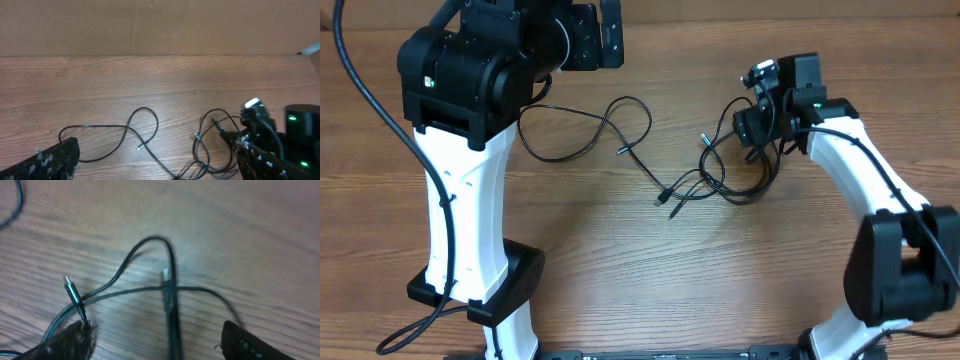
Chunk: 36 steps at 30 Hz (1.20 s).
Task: Untangle cables
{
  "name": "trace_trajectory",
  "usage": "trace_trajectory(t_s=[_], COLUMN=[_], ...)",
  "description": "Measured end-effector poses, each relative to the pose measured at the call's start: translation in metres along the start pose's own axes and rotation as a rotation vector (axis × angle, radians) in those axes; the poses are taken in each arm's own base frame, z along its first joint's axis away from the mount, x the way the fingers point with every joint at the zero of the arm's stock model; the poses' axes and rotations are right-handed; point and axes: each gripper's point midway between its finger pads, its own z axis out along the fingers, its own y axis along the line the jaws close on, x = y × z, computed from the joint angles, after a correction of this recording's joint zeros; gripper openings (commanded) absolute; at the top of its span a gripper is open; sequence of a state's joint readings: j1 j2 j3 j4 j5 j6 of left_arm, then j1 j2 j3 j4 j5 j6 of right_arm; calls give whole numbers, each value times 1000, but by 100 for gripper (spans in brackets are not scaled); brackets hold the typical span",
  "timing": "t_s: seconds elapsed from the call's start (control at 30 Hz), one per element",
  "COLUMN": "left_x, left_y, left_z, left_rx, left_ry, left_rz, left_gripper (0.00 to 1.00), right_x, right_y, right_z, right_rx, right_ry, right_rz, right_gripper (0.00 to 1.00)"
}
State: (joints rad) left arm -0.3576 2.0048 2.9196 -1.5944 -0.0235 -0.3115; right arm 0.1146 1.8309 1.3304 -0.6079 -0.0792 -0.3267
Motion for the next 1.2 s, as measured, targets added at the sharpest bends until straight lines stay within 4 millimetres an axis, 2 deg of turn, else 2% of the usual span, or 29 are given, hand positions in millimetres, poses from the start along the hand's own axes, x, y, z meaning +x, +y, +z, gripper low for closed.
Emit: trace_trajectory(t_s=[0.03,0.07,0.1,0.13,0.3,0.37,0.43,0.5,0.53,0.57,0.6,0.63,0.67,0.73,0.8,0.87,0.93,0.97,1.03,1.07,1.13,1.2], left_x=[0,0,0,0,1,2,1,1,1,1,1,1,1,1,1,1,1,1,3,3,7,15], left_y=[0,0,0,0,0,1,1,2,2,2,2,2,2,3,2,3,2,1,-4,-8,-22,-41], left_z=[0,0,0,0,0,0,0,0,0,0,0,0,0,0,0,0,0,0,1,2,7,14], left_rx=[0,0,0,0,-1,-2,-3,-9,-10,-12,-13,-13,-13,-14,-13,-14,-12,-7,21,44,126,246], left_ry=[0,0,0,0,4,7,6,4,3,4,3,3,3,3,3,3,4,5,14,20,40,78], left_rz=[0,0,0,0,0,0,0,0,0,0,0,0,0,0,0,0,1,8,37,59,128,218], left_gripper=[100,100,100,100,100,100,100,100,100,100,100,100,100,100,100,100,100,100,100,100,100,100], right_x=[3,7,10,11,13,21,30,21,3,-8,-29,-60,-90,-135,-172,-190,-190,-185,-170,-166,-157,-157], right_y=[2,4,6,8,12,15,22,27,28,27,26,23,22,24,31,41,52,57,68,71,75,74], right_z=[5,10,15,17,18,18,10,-4,-21,-30,-49,-76,-109,-174,-254,-338,-408,-435,-471,-479,-479,-464], right_rx=[-13,-27,-38,-48,-67,-77,-115,-149,-165,-168,-171,-174,-180,-200,-223,-238,-243,-246,-256,-262,-277,-289], right_ry=[13,26,38,43,50,81,142,153,136,120,75,0,-87,-247,-443,-632,-782,-832,-890,-898,-875,-825], right_rz=[0,2,7,6,39,65,92,113,134,145,157,168,174,174,151,112,70,55,34,30,37,55], right_gripper=[74,58,28,4,4,4,4,4,4,4,4,4,4,4,4,4,4,4,4,4,4,4])
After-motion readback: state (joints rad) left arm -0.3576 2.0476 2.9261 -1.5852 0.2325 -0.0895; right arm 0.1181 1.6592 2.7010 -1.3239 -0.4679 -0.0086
